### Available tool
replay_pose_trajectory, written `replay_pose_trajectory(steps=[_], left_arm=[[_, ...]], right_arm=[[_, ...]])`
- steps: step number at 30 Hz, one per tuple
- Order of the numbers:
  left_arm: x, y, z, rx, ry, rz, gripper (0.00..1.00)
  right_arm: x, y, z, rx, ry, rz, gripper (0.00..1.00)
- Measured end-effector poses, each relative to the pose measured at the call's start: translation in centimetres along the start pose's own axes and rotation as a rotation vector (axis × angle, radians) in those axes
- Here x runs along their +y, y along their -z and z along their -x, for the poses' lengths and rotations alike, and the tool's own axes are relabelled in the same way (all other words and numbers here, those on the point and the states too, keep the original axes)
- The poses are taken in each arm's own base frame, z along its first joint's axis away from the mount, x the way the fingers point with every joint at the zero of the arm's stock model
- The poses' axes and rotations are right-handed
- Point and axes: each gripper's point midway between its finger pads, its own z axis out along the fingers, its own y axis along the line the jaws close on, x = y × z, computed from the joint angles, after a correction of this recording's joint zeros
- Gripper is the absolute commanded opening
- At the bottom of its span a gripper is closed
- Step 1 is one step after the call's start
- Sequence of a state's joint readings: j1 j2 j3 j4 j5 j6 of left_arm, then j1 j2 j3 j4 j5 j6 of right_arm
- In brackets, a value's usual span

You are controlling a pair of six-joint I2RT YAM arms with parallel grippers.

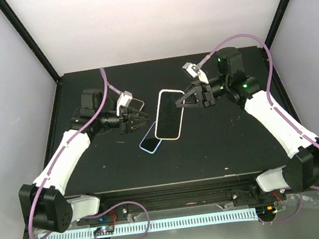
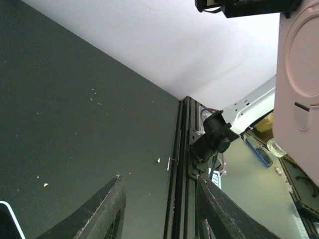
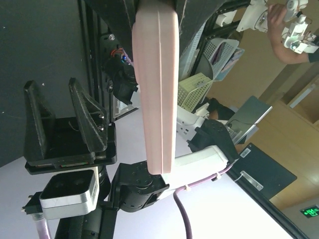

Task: Take the phone out of the phone case
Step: Remove the phone case from the phone.

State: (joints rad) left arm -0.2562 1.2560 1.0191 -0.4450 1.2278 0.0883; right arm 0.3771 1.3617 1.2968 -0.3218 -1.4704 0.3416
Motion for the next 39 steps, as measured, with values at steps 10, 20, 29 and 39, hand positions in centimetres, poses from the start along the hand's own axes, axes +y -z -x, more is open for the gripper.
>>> replay_pose_trajectory(steps=[10,20,29,39], left_arm=[[-1.2,0.9,0.7,-0.025,-0.052,0.019,0.55],[-8.4,1.7,1.7,-0.091,-0.186,-0.097,0.66],[-9.3,0.1,1.4,-0.064,-0.170,-0.126,0.65],[-6.7,-0.8,1.1,-0.051,-0.118,-0.052,0.57]], right_arm=[[0.5,0.0,0.2,0.004,0.008,0.017,0.01],[-1.0,-0.1,0.8,-0.008,-0.006,-0.013,0.01],[-1.2,-0.1,1.1,-0.014,-0.009,-0.017,0.01],[-0.7,-0.2,1.2,-0.014,0.003,-0.013,0.01]])
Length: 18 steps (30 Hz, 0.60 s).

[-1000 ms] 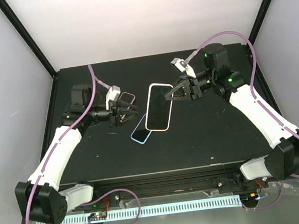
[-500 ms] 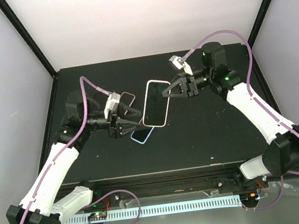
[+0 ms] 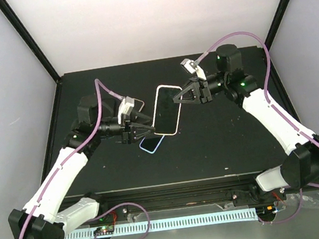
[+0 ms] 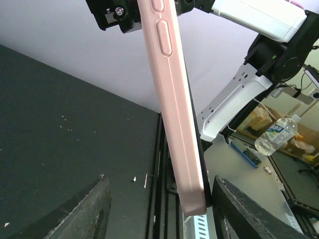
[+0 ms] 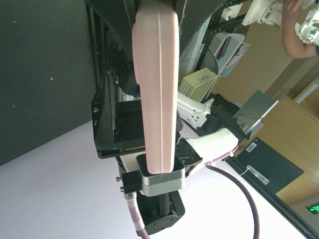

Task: Take the phone out of the phone case
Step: Remove the phone case from the phone.

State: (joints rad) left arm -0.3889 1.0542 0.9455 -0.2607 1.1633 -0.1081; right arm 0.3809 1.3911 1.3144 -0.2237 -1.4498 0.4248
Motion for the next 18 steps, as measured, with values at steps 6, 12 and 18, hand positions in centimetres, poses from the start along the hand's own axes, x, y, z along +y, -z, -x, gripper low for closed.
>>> replay_pose_trajectory(steps=[6,12,18], left_arm=[[0.06,-0.03,-0.06,-0.002,0.008,-0.001,0.59],[0.25,0.21,0.02,-0.016,0.030,-0.010,0.59],[0.28,0.32,-0.06,-0.018,0.047,-0.021,0.61]], right_arm=[[0.09,0.01,0.00,0.000,0.005,0.000,0.01],[0.19,0.02,0.04,-0.001,0.015,-0.002,0.01],[0.21,0.02,0.04,-0.002,0.025,-0.002,0.01]])
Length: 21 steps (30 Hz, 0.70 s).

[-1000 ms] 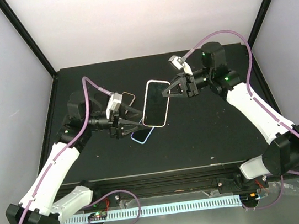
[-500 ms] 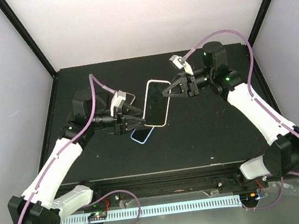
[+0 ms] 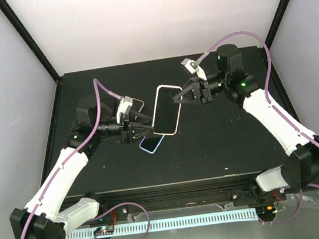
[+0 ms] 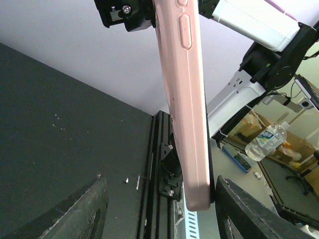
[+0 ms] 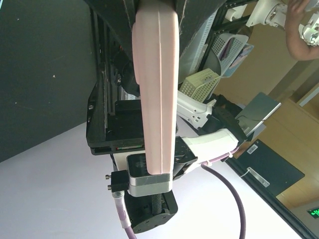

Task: Take the phone out of the phone case
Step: Remove the phone case from the phone.

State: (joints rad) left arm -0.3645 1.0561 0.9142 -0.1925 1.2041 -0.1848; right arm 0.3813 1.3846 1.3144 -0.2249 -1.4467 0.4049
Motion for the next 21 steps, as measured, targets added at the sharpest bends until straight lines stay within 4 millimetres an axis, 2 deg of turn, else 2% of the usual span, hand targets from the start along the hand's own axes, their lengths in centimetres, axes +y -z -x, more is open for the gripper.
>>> replay_pose_trajectory(steps=[21], left_arm=[[0.58,-0.01,-0.36,-0.002,0.031,-0.008,0.60]], right_arm=[[-0.01,0.04,-0.10,0.001,0.022,-0.001,0.01]])
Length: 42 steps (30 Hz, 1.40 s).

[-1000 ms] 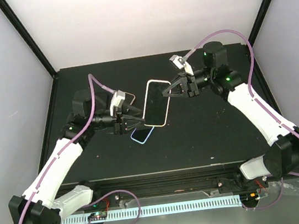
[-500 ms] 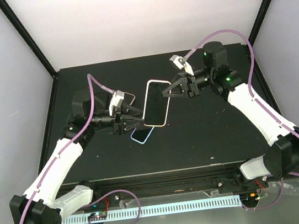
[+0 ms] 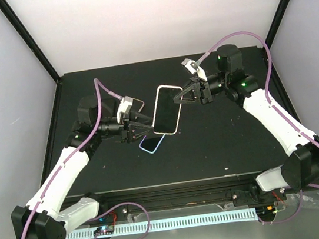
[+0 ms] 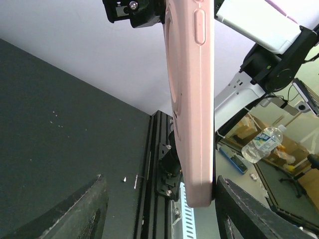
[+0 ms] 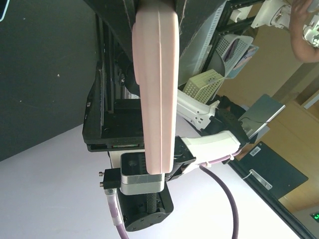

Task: Take the phone out of the phone case
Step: Remove the phone case from the phone.

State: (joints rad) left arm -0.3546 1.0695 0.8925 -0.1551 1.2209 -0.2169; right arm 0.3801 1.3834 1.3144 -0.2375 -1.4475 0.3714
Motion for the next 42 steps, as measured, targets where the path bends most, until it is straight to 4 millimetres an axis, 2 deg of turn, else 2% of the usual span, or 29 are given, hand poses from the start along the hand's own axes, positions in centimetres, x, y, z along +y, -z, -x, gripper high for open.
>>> replay_pose_trajectory(steps=[20,28,31,34,37,42], left_arm=[[1.7,-0.3,-0.4,0.009,0.052,-0.012,0.52],[2.4,-0.3,-0.3,0.005,0.058,0.002,0.52],[4.5,-0.2,-0.5,-0.005,0.090,0.069,0.53],[5.4,-0.1,-0.7,-0.007,0.112,0.096,0.59],[5.2,0.0,-0.6,-0.008,0.107,0.095,0.68],[2.6,0.5,-0.1,-0.015,0.062,0.056,0.80]], right_arm=[[-0.6,0.4,-0.1,-0.007,0.020,-0.074,0.01],[0.8,0.6,0.1,0.028,0.068,-0.095,0.01],[2.7,0.2,-0.5,0.042,0.039,-0.006,0.01],[3.9,0.1,-0.7,0.049,0.026,0.042,0.01],[4.2,0.1,-0.8,0.049,0.017,0.056,0.01],[4.5,0.1,-0.4,0.042,0.007,0.054,0.01]])
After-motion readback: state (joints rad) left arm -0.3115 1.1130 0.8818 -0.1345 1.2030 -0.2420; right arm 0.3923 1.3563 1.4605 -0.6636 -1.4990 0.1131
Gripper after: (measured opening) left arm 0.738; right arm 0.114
